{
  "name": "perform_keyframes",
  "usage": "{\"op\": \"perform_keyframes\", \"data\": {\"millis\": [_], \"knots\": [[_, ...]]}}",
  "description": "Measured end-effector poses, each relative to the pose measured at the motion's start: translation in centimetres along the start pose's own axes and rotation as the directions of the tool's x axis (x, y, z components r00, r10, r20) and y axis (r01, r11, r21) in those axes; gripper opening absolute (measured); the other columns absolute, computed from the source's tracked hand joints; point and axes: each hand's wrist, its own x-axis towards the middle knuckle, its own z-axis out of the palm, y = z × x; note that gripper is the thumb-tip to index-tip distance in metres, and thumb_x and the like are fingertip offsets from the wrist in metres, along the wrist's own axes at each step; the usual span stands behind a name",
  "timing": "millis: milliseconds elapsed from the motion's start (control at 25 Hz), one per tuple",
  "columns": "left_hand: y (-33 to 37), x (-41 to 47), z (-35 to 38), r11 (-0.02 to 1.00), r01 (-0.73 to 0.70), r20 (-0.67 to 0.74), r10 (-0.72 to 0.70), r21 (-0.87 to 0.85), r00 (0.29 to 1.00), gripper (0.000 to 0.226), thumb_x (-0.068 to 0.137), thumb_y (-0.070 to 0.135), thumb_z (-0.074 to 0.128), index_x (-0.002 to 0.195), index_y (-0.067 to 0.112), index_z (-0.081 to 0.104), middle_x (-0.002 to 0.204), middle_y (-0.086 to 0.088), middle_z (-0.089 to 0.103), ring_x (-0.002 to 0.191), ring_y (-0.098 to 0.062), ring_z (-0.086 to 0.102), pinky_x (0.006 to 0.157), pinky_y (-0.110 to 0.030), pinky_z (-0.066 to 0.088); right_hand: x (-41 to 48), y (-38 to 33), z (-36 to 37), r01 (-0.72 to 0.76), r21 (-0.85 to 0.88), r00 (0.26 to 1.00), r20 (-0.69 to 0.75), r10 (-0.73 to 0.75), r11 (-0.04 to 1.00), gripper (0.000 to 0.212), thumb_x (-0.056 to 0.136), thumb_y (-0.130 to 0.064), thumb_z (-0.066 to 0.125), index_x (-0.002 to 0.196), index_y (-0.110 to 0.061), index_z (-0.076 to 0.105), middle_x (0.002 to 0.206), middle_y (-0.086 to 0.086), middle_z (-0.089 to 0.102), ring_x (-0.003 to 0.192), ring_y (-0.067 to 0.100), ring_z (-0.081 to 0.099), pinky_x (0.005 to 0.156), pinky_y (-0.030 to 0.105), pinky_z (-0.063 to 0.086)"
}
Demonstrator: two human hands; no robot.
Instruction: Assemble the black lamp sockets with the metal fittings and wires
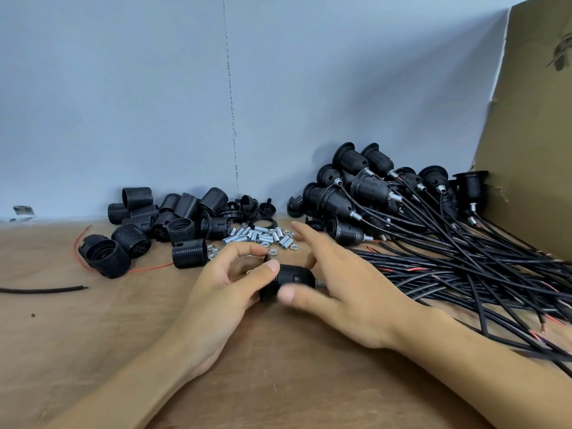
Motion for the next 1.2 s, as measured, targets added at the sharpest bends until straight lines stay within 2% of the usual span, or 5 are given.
{"op": "perform_keyframes", "data": {"millis": [160, 360, 600, 760, 1200], "knots": [[0.0, 0.1, -0.1, 1.000, -0.008, 0.012, 0.008, 0.002, 1.000, 0.034, 0.064, 0.034, 0.079, 0.095, 0.022, 0.073, 0.108, -0.012, 0.076, 0.101, -0.024, 0.073, 0.105, -0.053, 0.050, 0.0, -0.4, -0.1, 0.000, -0.035, 1.000, 0.013, 0.001, 0.999, 0.073, 0.095, -0.051, 0.057, 0.153, -0.030, 0.019, 0.121, -0.028, 0.050, 0.112, -0.002, 0.048, 0.096, 0.021, 0.039], [-0.2, 0.3, -0.1, 1.000, -0.018, -0.026, 0.018, 0.007, 0.999, 0.037, 0.063, 0.043, 0.079, 0.094, 0.025, 0.072, 0.106, -0.011, 0.076, 0.106, -0.026, 0.072, 0.104, -0.053, 0.050, 0.1, -1.4, -0.2, 0.057, -0.334, 0.998, -0.013, -0.066, 0.941, 0.082, 0.091, -0.057, 0.058, 0.154, -0.018, 0.022, 0.143, -0.002, 0.043, 0.127, 0.018, 0.044, 0.103, 0.033, 0.037], [-0.3, 0.8, -0.5, 0.988, -0.005, -0.038, 0.000, -0.151, 0.999, 0.029, 0.071, 0.033, 0.076, 0.093, 0.016, 0.070, 0.099, -0.010, 0.075, 0.093, -0.023, 0.074, 0.077, -0.035, 0.060, -0.1, -1.7, 0.3, 0.082, -0.331, 0.994, -0.041, -0.101, 0.940, 0.077, 0.095, -0.044, 0.060, 0.155, -0.015, 0.023, 0.147, 0.002, 0.039, 0.129, 0.018, 0.041, 0.107, 0.032, 0.035], [-0.2, 0.7, -0.5, 0.989, -0.007, -0.012, 0.006, -0.146, 1.000, 0.032, 0.069, 0.035, 0.079, 0.094, 0.016, 0.071, 0.103, -0.013, 0.076, 0.094, -0.024, 0.074, 0.077, -0.033, 0.061, -0.1, -1.2, 0.1, 0.009, -0.113, 0.996, -0.087, -0.019, 0.994, 0.059, 0.101, -0.046, 0.047, 0.151, -0.022, 0.027, 0.131, 0.000, 0.054, 0.117, 0.013, 0.043, 0.099, 0.022, 0.028], [-0.4, 0.6, -0.3, 0.994, -0.005, -0.003, 0.004, -0.106, 1.000, 0.032, 0.067, 0.037, 0.079, 0.091, 0.018, 0.072, 0.101, -0.012, 0.076, 0.095, -0.021, 0.073, 0.080, -0.036, 0.060, -0.1, -0.7, 0.4, 0.070, -0.226, 0.996, -0.033, -0.080, 0.972, 0.080, 0.093, -0.060, 0.053, 0.156, -0.026, 0.018, 0.127, -0.016, 0.052, 0.115, 0.007, 0.043, 0.094, 0.022, 0.033]]}}
